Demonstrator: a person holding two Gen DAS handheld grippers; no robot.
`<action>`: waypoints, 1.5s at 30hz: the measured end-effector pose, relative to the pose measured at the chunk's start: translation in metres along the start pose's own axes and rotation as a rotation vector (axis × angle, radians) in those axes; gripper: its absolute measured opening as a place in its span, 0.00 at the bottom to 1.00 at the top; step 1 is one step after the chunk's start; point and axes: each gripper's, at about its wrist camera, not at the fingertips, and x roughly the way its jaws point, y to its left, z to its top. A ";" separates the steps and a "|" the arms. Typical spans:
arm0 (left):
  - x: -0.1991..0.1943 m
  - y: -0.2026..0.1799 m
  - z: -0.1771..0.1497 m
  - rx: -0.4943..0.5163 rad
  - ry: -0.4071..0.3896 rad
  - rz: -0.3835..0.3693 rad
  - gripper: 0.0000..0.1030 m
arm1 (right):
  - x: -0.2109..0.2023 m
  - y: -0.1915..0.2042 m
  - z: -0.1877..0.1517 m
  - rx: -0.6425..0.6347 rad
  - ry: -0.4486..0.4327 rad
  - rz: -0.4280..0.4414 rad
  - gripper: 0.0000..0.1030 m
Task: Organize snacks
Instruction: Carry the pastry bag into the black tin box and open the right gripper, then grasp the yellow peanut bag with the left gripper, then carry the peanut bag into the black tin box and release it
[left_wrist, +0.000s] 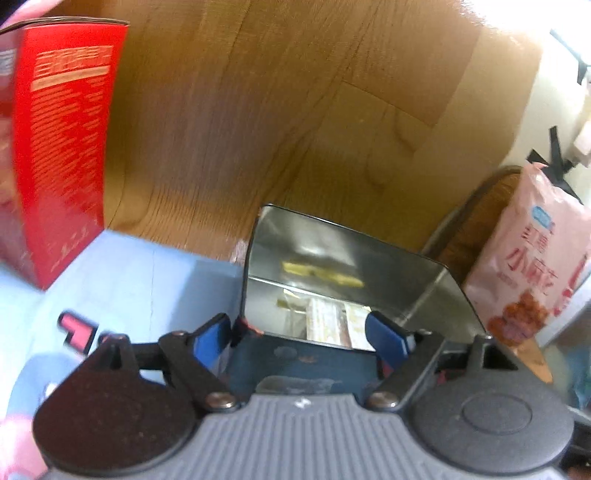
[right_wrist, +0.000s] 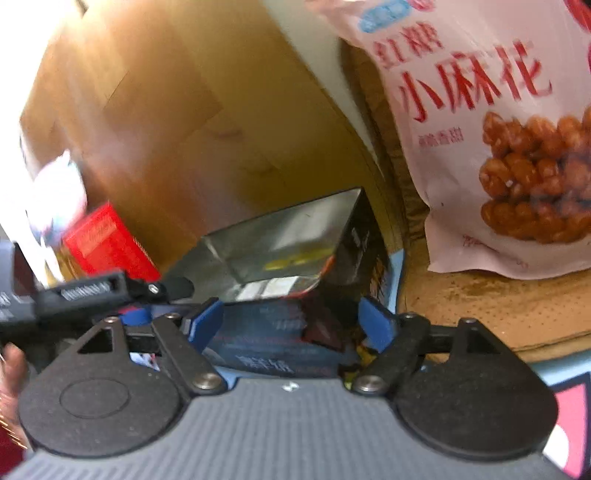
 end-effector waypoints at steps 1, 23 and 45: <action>-0.007 -0.005 -0.003 -0.002 0.003 0.002 0.80 | -0.004 0.002 -0.003 -0.005 0.003 0.001 0.81; -0.189 0.060 -0.124 0.034 -0.087 -0.057 0.85 | -0.092 0.112 -0.087 -0.174 0.130 0.325 0.64; -0.188 0.073 -0.182 0.008 0.047 -0.251 0.41 | -0.089 0.166 -0.179 -0.401 0.224 0.151 0.40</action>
